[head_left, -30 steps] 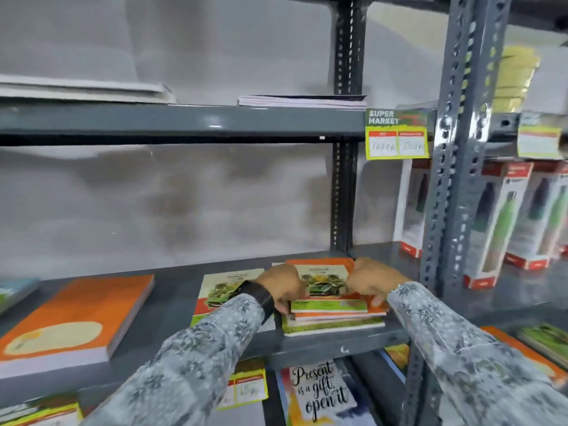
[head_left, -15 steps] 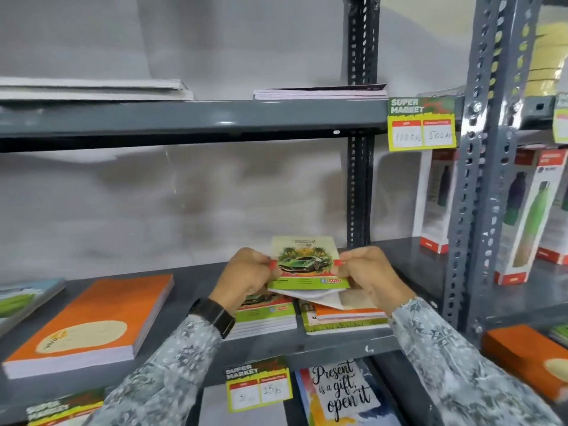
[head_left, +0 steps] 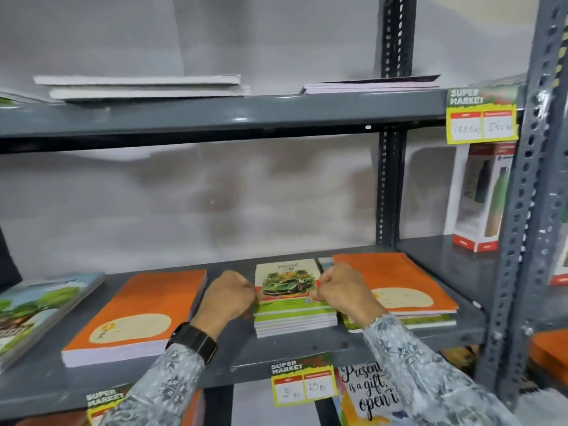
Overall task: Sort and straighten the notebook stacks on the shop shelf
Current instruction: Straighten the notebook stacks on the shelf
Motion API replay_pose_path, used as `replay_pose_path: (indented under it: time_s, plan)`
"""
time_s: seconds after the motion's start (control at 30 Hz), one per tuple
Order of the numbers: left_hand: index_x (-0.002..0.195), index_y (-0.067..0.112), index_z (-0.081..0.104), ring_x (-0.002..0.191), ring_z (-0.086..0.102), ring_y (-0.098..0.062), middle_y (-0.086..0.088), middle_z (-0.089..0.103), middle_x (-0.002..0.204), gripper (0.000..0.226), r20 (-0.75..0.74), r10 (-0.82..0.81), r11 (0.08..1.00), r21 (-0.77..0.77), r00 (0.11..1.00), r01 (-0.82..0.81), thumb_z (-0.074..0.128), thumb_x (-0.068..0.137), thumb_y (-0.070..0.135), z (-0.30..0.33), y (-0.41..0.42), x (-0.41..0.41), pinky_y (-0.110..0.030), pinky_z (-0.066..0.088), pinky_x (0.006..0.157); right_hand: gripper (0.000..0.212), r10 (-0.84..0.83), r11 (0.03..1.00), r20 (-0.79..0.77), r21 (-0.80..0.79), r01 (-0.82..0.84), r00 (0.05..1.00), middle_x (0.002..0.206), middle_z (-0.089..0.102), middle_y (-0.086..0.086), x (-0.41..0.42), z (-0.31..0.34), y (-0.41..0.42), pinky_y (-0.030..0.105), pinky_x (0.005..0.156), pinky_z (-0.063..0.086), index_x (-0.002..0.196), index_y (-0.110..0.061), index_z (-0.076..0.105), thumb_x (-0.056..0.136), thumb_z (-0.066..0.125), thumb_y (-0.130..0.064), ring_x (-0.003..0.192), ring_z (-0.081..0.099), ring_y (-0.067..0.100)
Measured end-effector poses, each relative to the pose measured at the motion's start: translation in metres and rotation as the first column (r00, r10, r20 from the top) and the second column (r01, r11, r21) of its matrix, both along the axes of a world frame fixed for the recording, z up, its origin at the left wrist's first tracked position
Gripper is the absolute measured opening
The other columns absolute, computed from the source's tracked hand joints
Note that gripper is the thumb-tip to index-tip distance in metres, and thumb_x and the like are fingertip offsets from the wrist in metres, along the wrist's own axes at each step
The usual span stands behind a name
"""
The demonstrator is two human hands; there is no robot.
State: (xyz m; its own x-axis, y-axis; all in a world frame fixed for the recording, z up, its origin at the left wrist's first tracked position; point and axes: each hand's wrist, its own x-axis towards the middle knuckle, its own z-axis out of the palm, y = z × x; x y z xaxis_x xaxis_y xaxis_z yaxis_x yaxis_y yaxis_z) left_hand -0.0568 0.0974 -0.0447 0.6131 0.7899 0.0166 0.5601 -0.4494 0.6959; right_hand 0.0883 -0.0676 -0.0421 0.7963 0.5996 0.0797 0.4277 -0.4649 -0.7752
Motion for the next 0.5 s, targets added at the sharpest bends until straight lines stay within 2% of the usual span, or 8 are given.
replay_pose_path:
  time_s: [0.07, 0.13, 0.2, 0.23, 0.27, 0.33, 0.4, 0.5]
  plan:
    - [0.084, 0.011, 0.081, 0.074, 0.079, -0.019, -0.005, 0.081, 0.075, 0.018, -0.081, -0.005, 0.998, 0.064, 0.997, 0.010, 0.076, 0.083, 0.028, 0.006, -0.001, 0.001, -0.024, 0.049, 0.084, 0.020, 0.031, 0.999, 0.037, -0.017, -0.030, 0.999, 0.085, 0.078, 0.003, -0.001, 0.003, -0.007, 0.022, 0.066, 0.051, 0.089, -0.006, 0.080, 0.082, 0.085, -0.024, 0.065, 0.064, 0.005]
    - [0.100, 0.017, 0.080, 0.093, 0.076, -0.019, -0.001, 0.080, 0.097, 0.021, -0.101, -0.024, 0.969, 0.241, 0.995, 0.047, 0.073, 0.085, 0.030, 0.017, -0.012, 0.004, -0.027, 0.051, 0.084, 0.016, 0.018, 0.999, 0.080, 0.041, -0.021, 0.997, 0.080, 0.074, -0.003, 0.004, 0.007, -0.019, 0.017, 0.056, 0.045, 0.093, -0.011, 0.081, 0.086, 0.081, -0.025, 0.061, 0.065, 0.002]
    - [0.117, 0.023, 0.076, 0.108, 0.071, -0.018, 0.002, 0.076, 0.116, 0.031, 0.024, -0.087, 0.939, 0.337, 0.996, 0.074, 0.071, 0.089, 0.033, 0.028, -0.031, 0.013, -0.028, 0.052, 0.096, 0.017, -0.069, 0.993, 0.135, 0.106, 0.055, 0.988, 0.088, 0.074, -0.006, 0.018, 0.012, -0.037, 0.016, 0.058, 0.046, 0.104, -0.013, 0.079, 0.091, 0.075, -0.024, 0.072, 0.071, 0.004]
    - [0.118, 0.023, 0.077, 0.107, 0.071, -0.017, 0.003, 0.076, 0.117, 0.030, 0.079, -0.136, 0.938, 0.329, 0.988, 0.103, 0.070, 0.090, 0.030, 0.031, -0.041, 0.022, -0.030, 0.054, 0.098, 0.017, -0.131, 0.988, 0.170, 0.099, 0.116, 0.977, 0.093, 0.077, -0.003, 0.028, 0.014, -0.048, 0.019, 0.063, 0.051, 0.106, -0.015, 0.078, 0.092, 0.073, -0.024, 0.072, 0.072, 0.008]
    - [0.113, 0.023, 0.079, 0.099, 0.074, -0.016, 0.003, 0.078, 0.113, 0.025, 0.110, -0.188, 0.944, 0.294, 0.976, 0.149, 0.069, 0.090, 0.027, 0.035, -0.052, 0.033, -0.032, 0.057, 0.095, 0.018, -0.191, 0.982, 0.208, 0.056, 0.183, 0.959, 0.098, 0.078, 0.001, 0.039, 0.017, -0.058, 0.026, 0.072, 0.056, 0.107, -0.017, 0.078, 0.092, 0.071, -0.024, 0.076, 0.073, 0.014]
    - [0.099, 0.020, 0.082, 0.075, 0.075, -0.016, 0.000, 0.081, 0.096, 0.017, 0.067, -0.271, 0.945, 0.211, 0.960, 0.252, 0.068, 0.091, 0.024, 0.036, -0.078, 0.064, -0.034, 0.064, 0.080, 0.019, -0.271, 0.941, 0.280, -0.122, 0.315, 0.921, 0.104, 0.076, 0.008, 0.060, 0.022, -0.081, 0.038, 0.087, 0.059, 0.104, -0.013, 0.073, 0.090, 0.067, -0.024, 0.090, 0.071, 0.026]
    - [0.090, 0.013, 0.080, 0.060, 0.071, -0.019, -0.006, 0.080, 0.082, 0.018, -0.043, -0.312, 0.921, 0.231, 0.949, 0.313, 0.066, 0.091, 0.026, 0.036, -0.098, 0.090, -0.038, 0.066, 0.069, 0.020, -0.268, 0.886, 0.283, -0.304, 0.351, 0.921, 0.101, 0.069, 0.008, 0.070, 0.026, -0.098, 0.038, 0.087, 0.058, 0.105, -0.007, 0.064, 0.089, 0.067, -0.019, 0.091, 0.067, 0.029]
    - [0.089, 0.004, 0.074, 0.070, 0.071, -0.026, -0.010, 0.078, 0.087, 0.026, -0.296, -0.327, 0.851, 0.320, 0.898, 0.416, 0.064, 0.092, 0.028, 0.033, -0.124, 0.127, -0.039, 0.063, 0.070, 0.024, -0.216, 0.833, 0.208, -0.470, 0.291, 0.954, 0.091, 0.060, 0.004, 0.081, 0.030, -0.119, 0.033, 0.083, 0.052, 0.104, -0.007, 0.057, 0.086, 0.072, -0.011, 0.091, 0.062, 0.024]
